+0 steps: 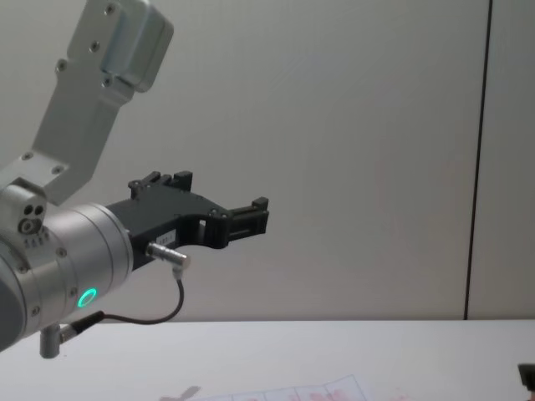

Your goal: Use the one hand to pick up the stamp and affix it onto the A4 paper.

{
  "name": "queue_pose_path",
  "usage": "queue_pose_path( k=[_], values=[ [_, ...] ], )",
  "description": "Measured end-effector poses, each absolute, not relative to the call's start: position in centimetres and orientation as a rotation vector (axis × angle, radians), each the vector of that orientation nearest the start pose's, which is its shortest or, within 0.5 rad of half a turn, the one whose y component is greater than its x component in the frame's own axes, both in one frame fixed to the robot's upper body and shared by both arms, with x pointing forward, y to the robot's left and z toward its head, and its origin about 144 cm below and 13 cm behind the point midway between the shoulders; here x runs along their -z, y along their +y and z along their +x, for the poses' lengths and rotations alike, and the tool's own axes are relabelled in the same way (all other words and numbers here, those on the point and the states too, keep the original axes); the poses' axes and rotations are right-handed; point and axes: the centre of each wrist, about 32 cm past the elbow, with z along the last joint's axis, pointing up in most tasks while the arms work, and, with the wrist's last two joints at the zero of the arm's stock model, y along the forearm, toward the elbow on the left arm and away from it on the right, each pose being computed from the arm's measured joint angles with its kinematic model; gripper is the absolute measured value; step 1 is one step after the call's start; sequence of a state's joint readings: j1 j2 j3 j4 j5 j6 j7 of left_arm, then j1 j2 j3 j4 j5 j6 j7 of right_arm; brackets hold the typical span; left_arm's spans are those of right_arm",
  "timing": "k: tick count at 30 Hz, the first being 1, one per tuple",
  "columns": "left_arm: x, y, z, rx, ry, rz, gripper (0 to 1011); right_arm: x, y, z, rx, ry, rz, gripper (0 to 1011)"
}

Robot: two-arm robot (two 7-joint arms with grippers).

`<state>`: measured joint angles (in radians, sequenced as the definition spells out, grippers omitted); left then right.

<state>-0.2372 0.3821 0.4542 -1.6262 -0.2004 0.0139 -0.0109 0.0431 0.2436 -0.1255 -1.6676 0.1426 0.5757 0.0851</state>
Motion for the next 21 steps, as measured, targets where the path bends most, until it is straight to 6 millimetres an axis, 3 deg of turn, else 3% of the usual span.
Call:
queue_pose_path(
  k=[9, 21],
  values=[
    [-120.4, 19.8, 49.2, -1.124, -0.268, 0.061, 1001, -118.3, -25.3, 46.0, 1.361, 0.178, -0.374, 998],
    [-120.4, 19.8, 49.2, -1.124, -0.268, 0.061, 1002, -118.9, -25.4, 44.7, 1.387, 0.030, -0.264, 1001]
  ],
)
